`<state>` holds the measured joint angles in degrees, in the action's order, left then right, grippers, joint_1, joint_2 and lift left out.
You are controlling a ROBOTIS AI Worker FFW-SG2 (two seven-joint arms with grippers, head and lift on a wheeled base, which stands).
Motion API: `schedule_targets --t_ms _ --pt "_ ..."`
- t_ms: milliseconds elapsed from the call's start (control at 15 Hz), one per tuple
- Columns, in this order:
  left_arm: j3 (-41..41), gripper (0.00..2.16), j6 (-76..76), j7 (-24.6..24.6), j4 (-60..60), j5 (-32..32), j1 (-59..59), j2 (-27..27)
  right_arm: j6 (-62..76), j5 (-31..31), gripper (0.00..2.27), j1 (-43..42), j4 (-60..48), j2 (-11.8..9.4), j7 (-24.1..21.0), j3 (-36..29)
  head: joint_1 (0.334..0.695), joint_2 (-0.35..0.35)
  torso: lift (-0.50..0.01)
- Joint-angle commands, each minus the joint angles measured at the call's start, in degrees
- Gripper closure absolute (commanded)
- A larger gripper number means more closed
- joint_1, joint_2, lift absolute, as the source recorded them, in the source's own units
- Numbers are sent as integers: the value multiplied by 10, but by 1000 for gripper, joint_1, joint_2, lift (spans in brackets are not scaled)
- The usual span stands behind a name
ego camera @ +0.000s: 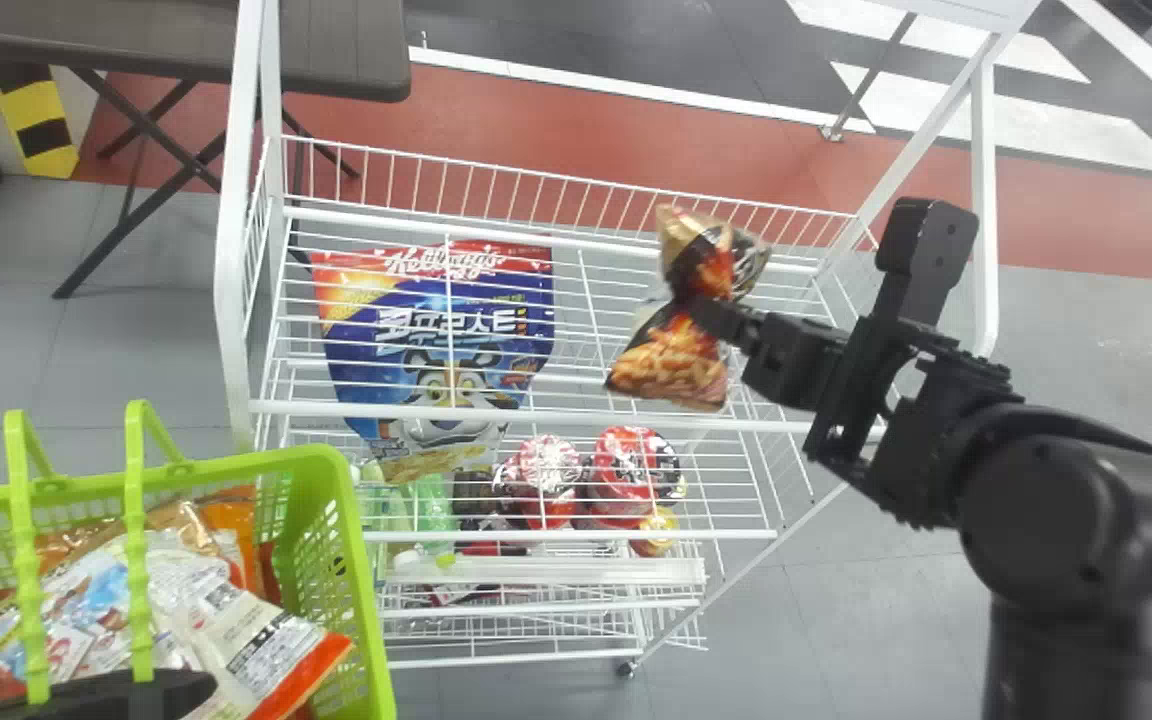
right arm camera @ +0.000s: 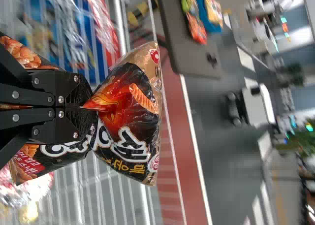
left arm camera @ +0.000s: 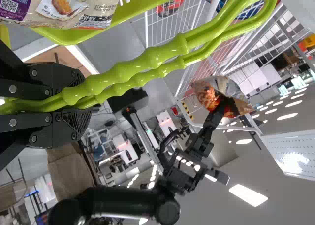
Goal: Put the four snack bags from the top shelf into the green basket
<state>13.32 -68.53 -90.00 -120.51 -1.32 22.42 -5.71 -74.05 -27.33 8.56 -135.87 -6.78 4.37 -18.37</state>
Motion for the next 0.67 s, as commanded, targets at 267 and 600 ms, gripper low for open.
schedule_targets --t_ms 267,600 --pt "0 2145 0 -6 0 0 -3 0 -108 -53 2260 39 -48 4 7 126 695 -118 0" --pt "-9 2145 -2 -6 -2 1 -5 1 -108 -41 2260 -6 47 22 5 272 695 69 0"
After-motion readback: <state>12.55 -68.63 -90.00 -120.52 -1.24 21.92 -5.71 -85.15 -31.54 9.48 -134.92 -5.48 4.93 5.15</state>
